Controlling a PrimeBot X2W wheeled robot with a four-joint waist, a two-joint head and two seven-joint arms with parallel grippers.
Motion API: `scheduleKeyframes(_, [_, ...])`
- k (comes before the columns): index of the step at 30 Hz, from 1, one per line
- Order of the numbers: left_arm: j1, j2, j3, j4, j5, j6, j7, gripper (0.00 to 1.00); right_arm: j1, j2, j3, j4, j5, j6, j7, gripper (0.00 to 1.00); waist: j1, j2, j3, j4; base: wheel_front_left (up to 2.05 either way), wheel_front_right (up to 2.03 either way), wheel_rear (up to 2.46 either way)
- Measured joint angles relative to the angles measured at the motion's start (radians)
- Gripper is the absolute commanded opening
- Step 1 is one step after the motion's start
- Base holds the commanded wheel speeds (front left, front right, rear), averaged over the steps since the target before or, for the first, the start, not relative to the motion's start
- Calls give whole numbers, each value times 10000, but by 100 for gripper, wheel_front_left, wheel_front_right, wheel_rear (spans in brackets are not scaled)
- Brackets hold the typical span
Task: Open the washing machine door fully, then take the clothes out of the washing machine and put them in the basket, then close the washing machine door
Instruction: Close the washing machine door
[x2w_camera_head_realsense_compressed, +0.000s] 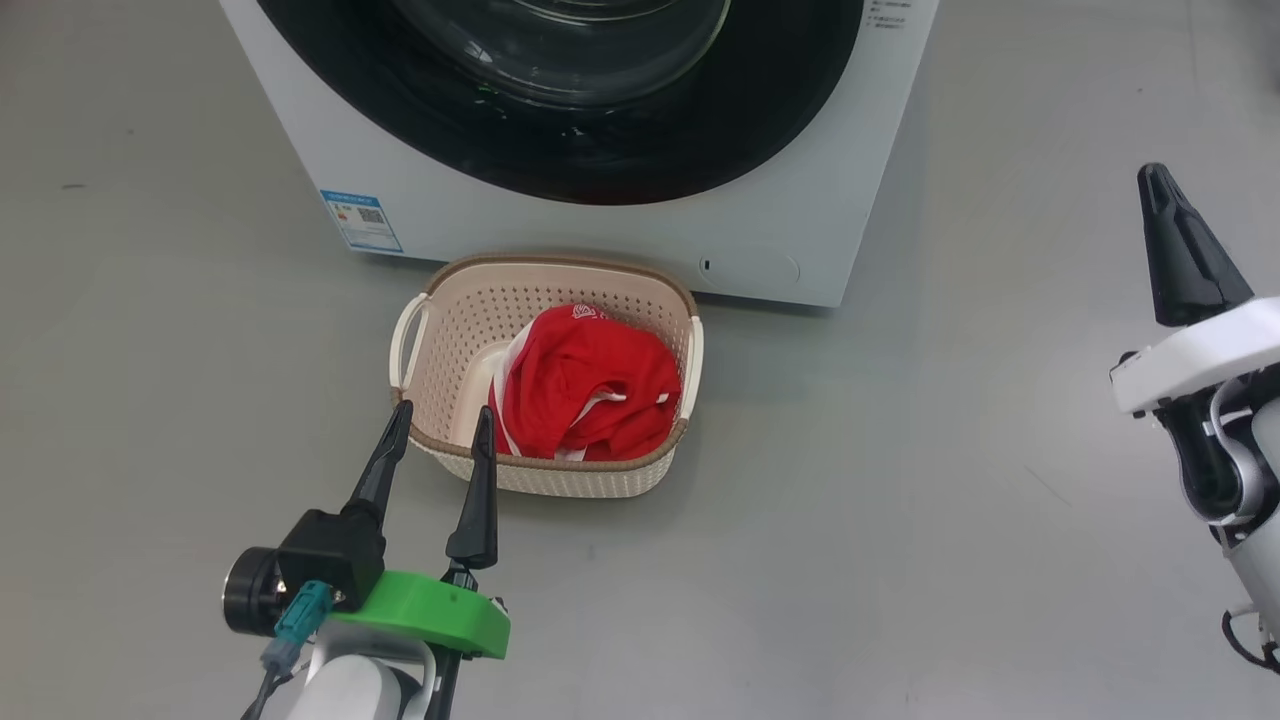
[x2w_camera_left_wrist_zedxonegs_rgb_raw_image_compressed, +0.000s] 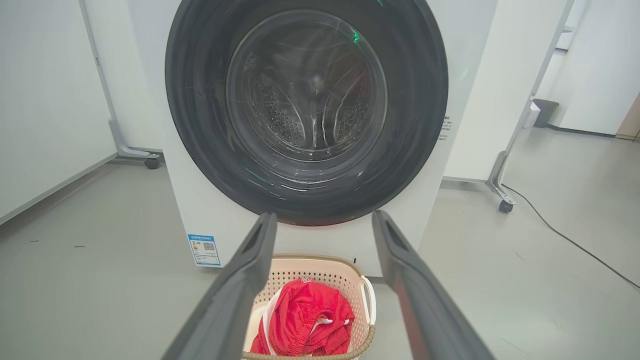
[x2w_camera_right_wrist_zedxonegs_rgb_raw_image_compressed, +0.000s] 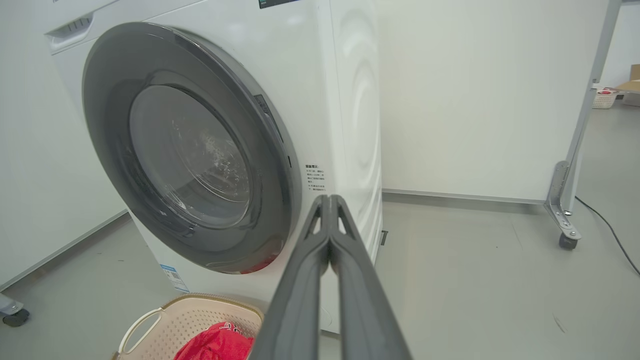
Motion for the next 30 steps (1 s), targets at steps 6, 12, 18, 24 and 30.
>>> scheduleKeyframes(6, [228,2,238,54,0,-82,0,100,1209,217,-522,-368,-259,-307,0,0,0,0,-499,-435,0,0,0])
scheduleKeyframes(12, [439,0,374,82,0,-259,0,100,2264,546,-1158,-917,-437,-600,0,0,0,0,-885,-761,0,0,0])
scheduleKeyframes(18, [551,0,504,79,12,-347,0,100,3229,704,-1816,-1540,-842,-788,0,0,0,0,-1082,-946,0,0,0])
scheduleKeyframes(24, [589,0,621,79,100,-424,0,100,4079,974,-2224,-2117,-1296,-909,0,0,0,0,-1129,-1016,0,0,0])
scheduleKeyframes(30, [727,-2,736,94,130,-500,0,100,4745,1223,-2656,-2585,-1850,-1032,2,100,0,0,-1171,-1053,0,0,0])
